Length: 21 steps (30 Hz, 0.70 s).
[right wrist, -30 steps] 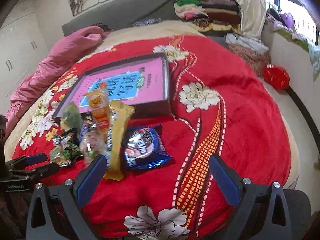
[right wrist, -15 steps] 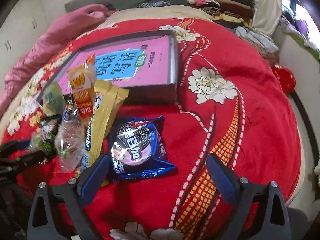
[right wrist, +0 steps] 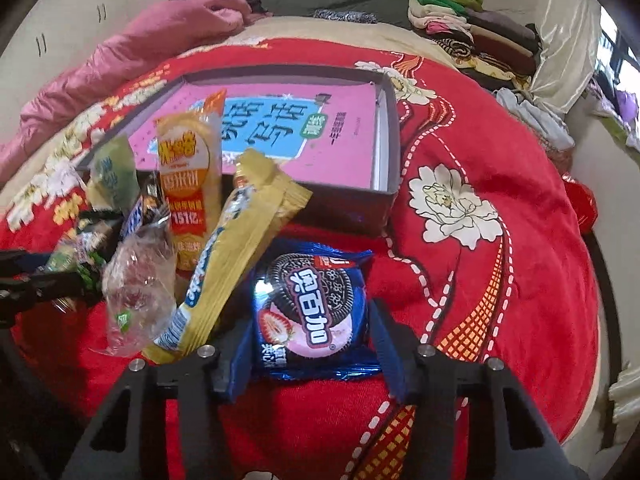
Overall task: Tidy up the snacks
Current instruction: 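Grasp the clear green-label cracker packet with left gripper while right grasps the blue cookie packet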
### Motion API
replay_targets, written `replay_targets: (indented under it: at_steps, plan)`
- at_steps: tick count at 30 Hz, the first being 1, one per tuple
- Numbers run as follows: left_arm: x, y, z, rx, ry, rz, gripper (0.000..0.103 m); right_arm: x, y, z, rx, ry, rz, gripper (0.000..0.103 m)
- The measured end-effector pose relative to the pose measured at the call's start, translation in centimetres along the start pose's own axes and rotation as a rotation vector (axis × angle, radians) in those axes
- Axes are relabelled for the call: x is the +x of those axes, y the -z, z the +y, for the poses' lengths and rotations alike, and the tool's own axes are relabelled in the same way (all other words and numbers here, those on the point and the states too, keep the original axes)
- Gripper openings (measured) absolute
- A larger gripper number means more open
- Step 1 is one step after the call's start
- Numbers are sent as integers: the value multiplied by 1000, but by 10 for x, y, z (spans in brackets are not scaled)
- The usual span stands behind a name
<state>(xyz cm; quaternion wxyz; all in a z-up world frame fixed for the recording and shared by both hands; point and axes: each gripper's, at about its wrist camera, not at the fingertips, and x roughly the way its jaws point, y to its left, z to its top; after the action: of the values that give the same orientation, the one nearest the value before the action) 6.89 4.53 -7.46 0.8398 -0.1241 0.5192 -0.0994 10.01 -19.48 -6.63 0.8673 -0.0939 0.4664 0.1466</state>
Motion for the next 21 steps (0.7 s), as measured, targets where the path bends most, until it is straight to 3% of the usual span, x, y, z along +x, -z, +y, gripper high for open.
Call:
replay_targets:
  at_steps: [6, 12, 21]
  plan:
    - [-7, 7, 0, -2, 5, 2, 53, -11, 2, -14, 77, -62, -24, 51]
    - [-23, 17, 1, -19, 9, -6, 53, -24, 5, -29, 153, -59, -55, 51]
    - [-51, 11, 8, -52, -7, -104, 52, -41, -2, -47, 224, -21, -148, 51]
